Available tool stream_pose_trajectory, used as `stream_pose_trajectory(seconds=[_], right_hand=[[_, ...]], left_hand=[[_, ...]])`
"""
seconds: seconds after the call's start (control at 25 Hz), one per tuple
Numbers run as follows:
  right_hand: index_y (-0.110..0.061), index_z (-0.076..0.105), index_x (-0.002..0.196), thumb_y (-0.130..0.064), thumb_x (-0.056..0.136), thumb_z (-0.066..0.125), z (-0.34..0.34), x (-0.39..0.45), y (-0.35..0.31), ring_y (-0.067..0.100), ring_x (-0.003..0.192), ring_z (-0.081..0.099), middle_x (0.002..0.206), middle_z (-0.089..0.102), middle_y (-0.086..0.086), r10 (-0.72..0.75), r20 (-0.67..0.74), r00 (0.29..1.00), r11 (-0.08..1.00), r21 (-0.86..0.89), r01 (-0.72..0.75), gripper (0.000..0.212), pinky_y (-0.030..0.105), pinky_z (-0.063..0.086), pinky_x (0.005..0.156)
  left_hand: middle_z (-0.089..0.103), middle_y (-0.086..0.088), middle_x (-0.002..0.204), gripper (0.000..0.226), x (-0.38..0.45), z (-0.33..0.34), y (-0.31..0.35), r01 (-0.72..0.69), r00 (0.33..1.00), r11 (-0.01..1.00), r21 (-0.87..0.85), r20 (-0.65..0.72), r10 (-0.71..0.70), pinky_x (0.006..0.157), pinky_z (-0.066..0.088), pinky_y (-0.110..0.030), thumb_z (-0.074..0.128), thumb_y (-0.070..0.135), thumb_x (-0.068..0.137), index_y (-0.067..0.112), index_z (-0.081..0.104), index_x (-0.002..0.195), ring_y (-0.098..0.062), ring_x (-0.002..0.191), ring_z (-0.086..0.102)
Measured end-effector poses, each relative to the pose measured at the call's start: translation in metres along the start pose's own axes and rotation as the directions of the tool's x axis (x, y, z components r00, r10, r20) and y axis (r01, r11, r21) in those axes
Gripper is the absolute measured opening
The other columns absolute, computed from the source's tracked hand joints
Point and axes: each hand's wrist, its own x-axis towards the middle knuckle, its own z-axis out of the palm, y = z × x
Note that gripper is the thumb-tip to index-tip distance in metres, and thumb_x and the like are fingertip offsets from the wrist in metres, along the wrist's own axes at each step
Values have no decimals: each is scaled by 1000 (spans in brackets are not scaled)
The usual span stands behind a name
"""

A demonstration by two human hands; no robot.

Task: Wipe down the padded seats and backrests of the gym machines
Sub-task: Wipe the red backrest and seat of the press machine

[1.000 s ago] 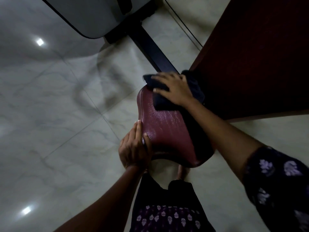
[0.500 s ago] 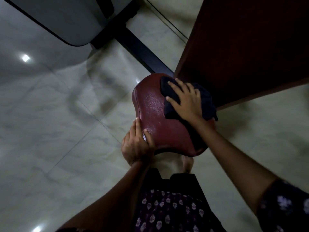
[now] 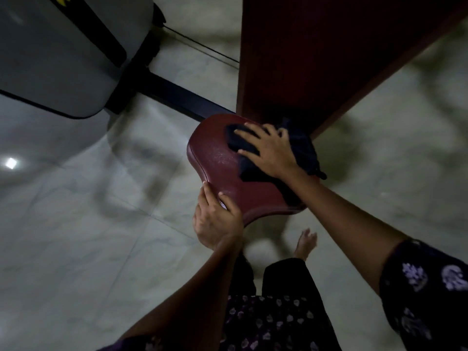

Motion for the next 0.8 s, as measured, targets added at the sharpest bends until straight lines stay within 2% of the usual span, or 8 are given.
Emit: stream_pose_trajectory(seconds=[0.16, 0.32, 0.4, 0.48, 0.6, 0.68, 0.72, 0.8], right_hand=[[-39, 32, 144, -57, 95, 36, 13, -48, 38, 29, 129, 36, 151, 34, -4, 385, -46, 922, 918, 123, -377, 53, 46, 27, 98], [-33, 40, 142, -52, 94, 44, 32, -98, 32, 35, 126, 38, 145, 41, 6, 776, -53, 628, 576, 464, -673, 51, 49, 30, 99], [-32, 42, 141, -52, 94, 46, 39, -109, 5, 35, 128, 36, 147, 38, 6, 857, -81, 508, 467, 540, -700, 52, 49, 31, 101], [-32, 45, 139, -54, 93, 43, 45, -116, -34, 37, 127, 37, 148, 39, 5, 894, -137, 427, 426, 558, -712, 52, 51, 30, 99], [-31, 51, 134, -57, 90, 37, 56, -120, -75, 38, 126, 40, 145, 44, 5, 897, -175, 406, 424, 598, -680, 53, 52, 32, 96], [-30, 54, 132, -54, 91, 42, 57, -119, -54, 36, 126, 40, 144, 44, 6, 891, -216, 400, 440, 630, -640, 49, 49, 33, 97], [-29, 53, 133, -51, 93, 45, 54, -117, -34, 34, 128, 38, 145, 42, 6, 911, -177, 372, 385, 687, -616, 47, 46, 32, 99], [-25, 47, 138, -45, 96, 46, 48, -111, 0, 30, 131, 35, 145, 39, 5, 964, 1, 265, 157, 805, -572, 47, 42, 32, 101]], left_hand=[[63, -7, 122, 58, -1, 2, -3, -3, 1000, 1000, -10, -6, 3, 84, 46, -38, 29, 38, 85, 11, 56, 129, -29, 100, 63], [64, -10, 121, 59, -3, 2, -2, -14, 1000, 999, -41, 7, 14, 86, 47, -40, 29, 38, 85, 9, 56, 128, -30, 100, 63], [64, -11, 119, 56, -3, 2, -1, -23, 1000, 998, -51, 6, 23, 84, 47, -40, 31, 36, 86, 9, 56, 127, -31, 97, 63], [64, -11, 120, 50, -1, 4, -3, -37, 999, 998, -53, -1, 37, 85, 46, -40, 37, 32, 88, 8, 55, 129, -31, 98, 62], [60, -10, 126, 47, 1, 5, -6, -25, 999, 999, -32, 29, 26, 92, 42, -40, 41, 29, 92, 10, 49, 134, -29, 106, 59], [58, -10, 128, 48, -1, 6, -7, -41, 998, 999, -10, 38, 41, 91, 42, -39, 38, 31, 94, 11, 45, 136, -29, 108, 58], [56, -10, 129, 48, -1, 6, -6, -58, 997, 998, -5, 49, 58, 91, 42, -39, 36, 32, 94, 11, 44, 137, -29, 108, 57], [53, -10, 132, 50, -2, 8, -7, -77, 995, 997, 0, 63, 77, 91, 42, -39, 32, 34, 95, 11, 40, 139, -29, 110, 57]])
